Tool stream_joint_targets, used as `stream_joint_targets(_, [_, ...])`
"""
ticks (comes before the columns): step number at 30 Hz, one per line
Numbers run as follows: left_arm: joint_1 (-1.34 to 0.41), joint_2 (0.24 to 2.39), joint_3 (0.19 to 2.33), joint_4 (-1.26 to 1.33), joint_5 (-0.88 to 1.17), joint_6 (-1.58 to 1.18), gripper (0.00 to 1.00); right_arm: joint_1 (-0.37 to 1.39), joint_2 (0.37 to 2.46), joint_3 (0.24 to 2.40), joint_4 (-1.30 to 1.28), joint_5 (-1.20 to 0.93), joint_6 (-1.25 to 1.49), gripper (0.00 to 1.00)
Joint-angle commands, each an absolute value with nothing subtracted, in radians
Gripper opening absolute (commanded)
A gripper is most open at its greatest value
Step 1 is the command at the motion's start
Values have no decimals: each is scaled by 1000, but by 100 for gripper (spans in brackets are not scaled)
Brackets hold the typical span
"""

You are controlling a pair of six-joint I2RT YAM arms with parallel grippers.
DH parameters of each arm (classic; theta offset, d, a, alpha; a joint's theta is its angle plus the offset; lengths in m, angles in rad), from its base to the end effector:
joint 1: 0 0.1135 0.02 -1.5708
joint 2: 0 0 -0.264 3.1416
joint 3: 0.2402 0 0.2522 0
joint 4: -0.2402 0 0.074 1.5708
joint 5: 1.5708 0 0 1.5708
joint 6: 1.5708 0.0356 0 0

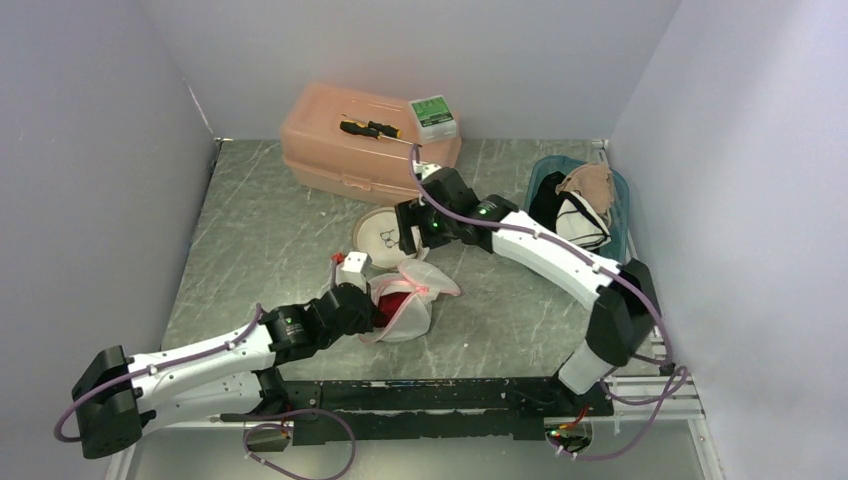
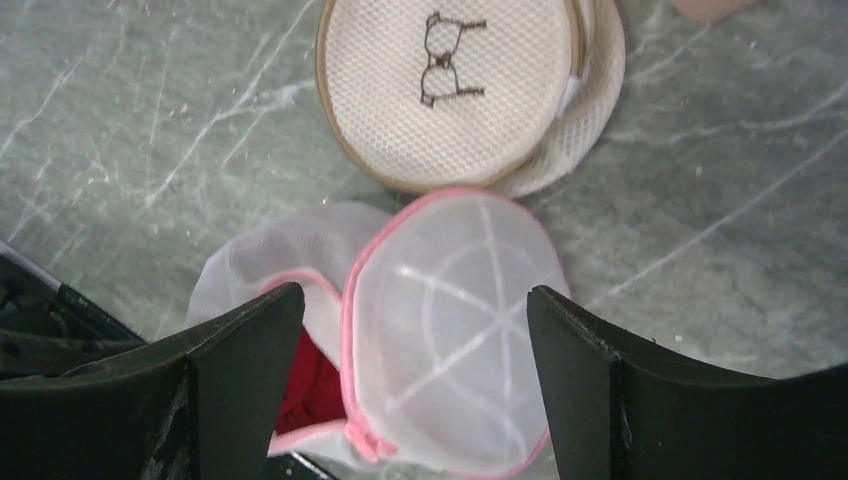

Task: Unzip the laundry bag and remove the bra
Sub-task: Open the laundry bag at the center of the board.

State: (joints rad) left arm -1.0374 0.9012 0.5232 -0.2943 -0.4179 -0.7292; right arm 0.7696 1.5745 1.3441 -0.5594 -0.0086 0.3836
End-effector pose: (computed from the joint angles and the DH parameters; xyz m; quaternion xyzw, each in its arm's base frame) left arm 0.1087 -0.1557 0.2195 0.0462 0.8846 -0.2098 0.4140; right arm 0.2514 0.2440 0.3021 -0.1790 0.9072 0.2109 0.3169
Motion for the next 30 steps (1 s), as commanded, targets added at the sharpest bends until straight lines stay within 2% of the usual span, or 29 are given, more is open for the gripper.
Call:
stream_joint_targets(1, [-1043, 928, 499, -195, -376, -787, 3, 784, 1682, 1489, -639, 27, 322, 86])
stream_joint_targets(10, [-1044, 866, 462, -174, -393, -786, 3, 833, 1849, 1595, -695, 68, 280, 85])
stream_joint_targets(18, [-1043, 796, 435, -202, -413, -800, 3, 886, 2017, 1778, -840, 159, 230, 84])
stream_joint_targets(22, [-1044, 783, 428, -197, -408, -797, 3, 901, 2070, 1822, -926, 229, 222, 74])
stream_joint_targets(30, [-1044, 783, 426, -183, -404, -781, 3, 919, 2071, 1775, -983, 288, 218, 57])
